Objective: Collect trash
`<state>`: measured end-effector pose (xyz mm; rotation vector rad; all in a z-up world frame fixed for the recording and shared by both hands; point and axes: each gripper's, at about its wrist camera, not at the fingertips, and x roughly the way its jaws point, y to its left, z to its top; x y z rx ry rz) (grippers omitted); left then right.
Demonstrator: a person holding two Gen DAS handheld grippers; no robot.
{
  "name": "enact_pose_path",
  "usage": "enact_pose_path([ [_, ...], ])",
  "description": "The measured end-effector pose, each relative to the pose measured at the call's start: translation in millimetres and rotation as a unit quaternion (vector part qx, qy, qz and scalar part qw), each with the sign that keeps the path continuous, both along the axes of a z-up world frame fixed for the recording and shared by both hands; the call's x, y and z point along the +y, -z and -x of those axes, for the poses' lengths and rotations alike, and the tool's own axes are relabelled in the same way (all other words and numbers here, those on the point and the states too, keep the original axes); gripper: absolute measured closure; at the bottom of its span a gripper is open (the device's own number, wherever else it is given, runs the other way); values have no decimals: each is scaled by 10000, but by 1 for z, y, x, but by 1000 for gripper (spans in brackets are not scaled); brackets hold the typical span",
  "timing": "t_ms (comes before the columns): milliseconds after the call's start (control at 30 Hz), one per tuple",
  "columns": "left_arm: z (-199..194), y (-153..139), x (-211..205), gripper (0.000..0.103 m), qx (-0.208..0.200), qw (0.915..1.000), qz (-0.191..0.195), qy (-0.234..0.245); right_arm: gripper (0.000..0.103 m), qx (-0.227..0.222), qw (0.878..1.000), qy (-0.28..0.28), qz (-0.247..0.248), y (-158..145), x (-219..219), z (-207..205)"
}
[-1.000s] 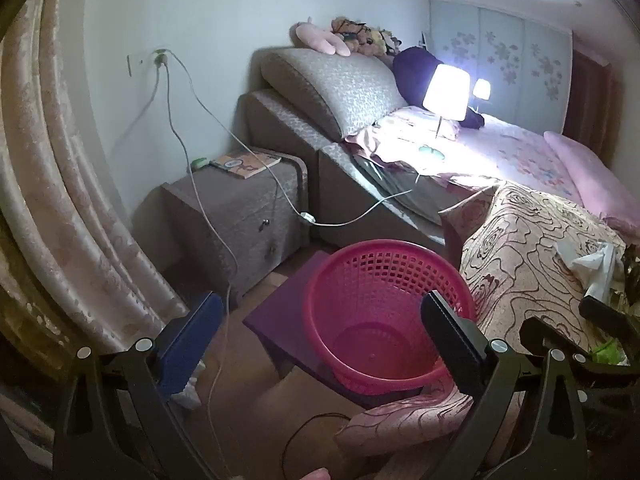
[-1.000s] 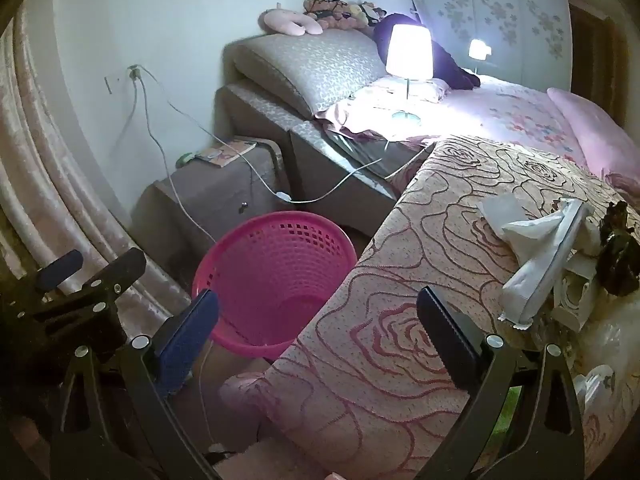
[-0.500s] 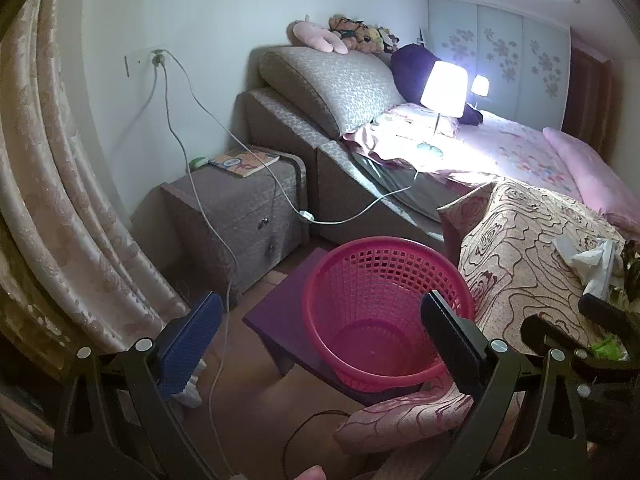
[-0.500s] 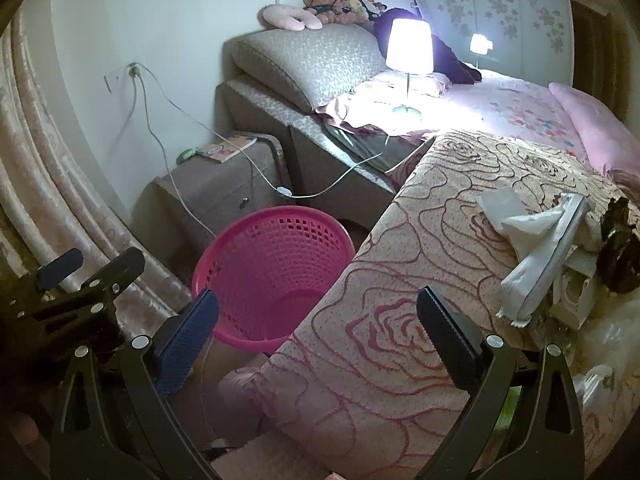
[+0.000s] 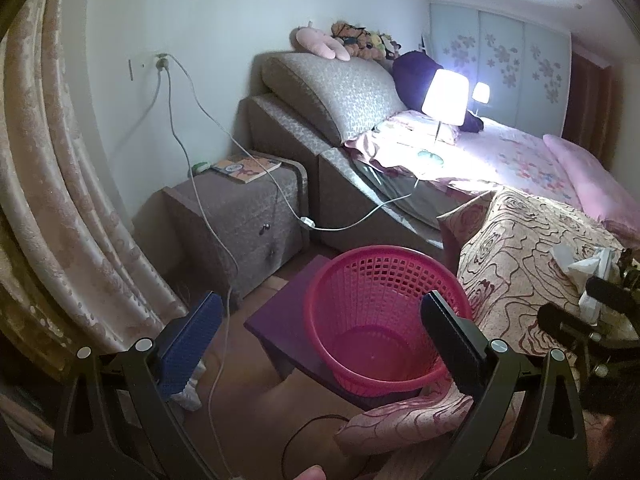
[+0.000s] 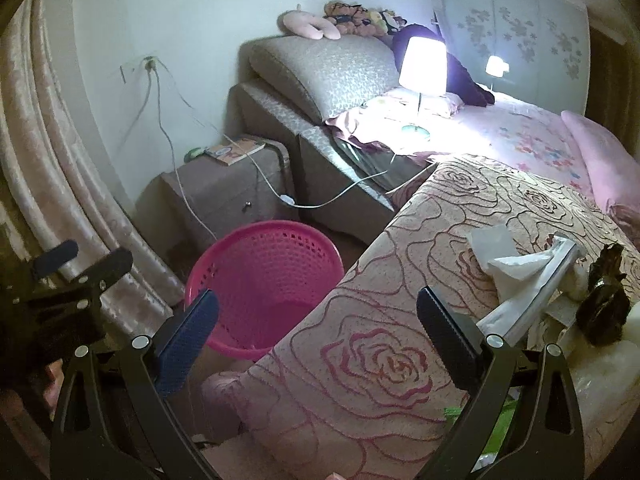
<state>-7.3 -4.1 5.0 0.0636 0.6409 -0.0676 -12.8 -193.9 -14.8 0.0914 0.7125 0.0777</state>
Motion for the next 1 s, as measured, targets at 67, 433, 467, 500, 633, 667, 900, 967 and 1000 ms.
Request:
enact_pose_path([
  [67, 1, 0, 0, 7, -6, 10000, 2, 6, 7, 23, 9999, 53, -112, 1, 1, 0],
  [433, 3, 2, -3, 7, 31, 10000, -13, 43, 7, 17, 9993, 257, -277, 1, 10, 6],
  [467, 3, 2, -3, 7, 41, 10000, -17, 50, 7, 12, 9993, 263, -268, 1, 11, 6],
  [500, 3, 2, -3, 7, 46, 10000, -20, 54, 7, 12, 9993, 273, -268, 2, 11, 6],
  [633, 3, 2, -3, 7, 54, 10000, -26, 68, 7, 31, 9992, 303, -272, 4, 10, 7],
  [667, 3, 3, -3, 7, 60, 10000, -27, 73, 7, 40, 9991, 307, -281, 4, 9, 7],
  [900, 3, 4, -4, 7, 88, 9999, -53, 112, 7, 37, 9990, 324, -293, 5, 7, 8],
  [967, 3, 4, -4, 7, 88, 9999, -49, 108, 7, 35, 9990, 325, -293, 5, 7, 8],
  [1000, 3, 4, -4, 7, 90, 9999, -49, 107, 7, 32, 9990, 325, -292, 5, 7, 8],
])
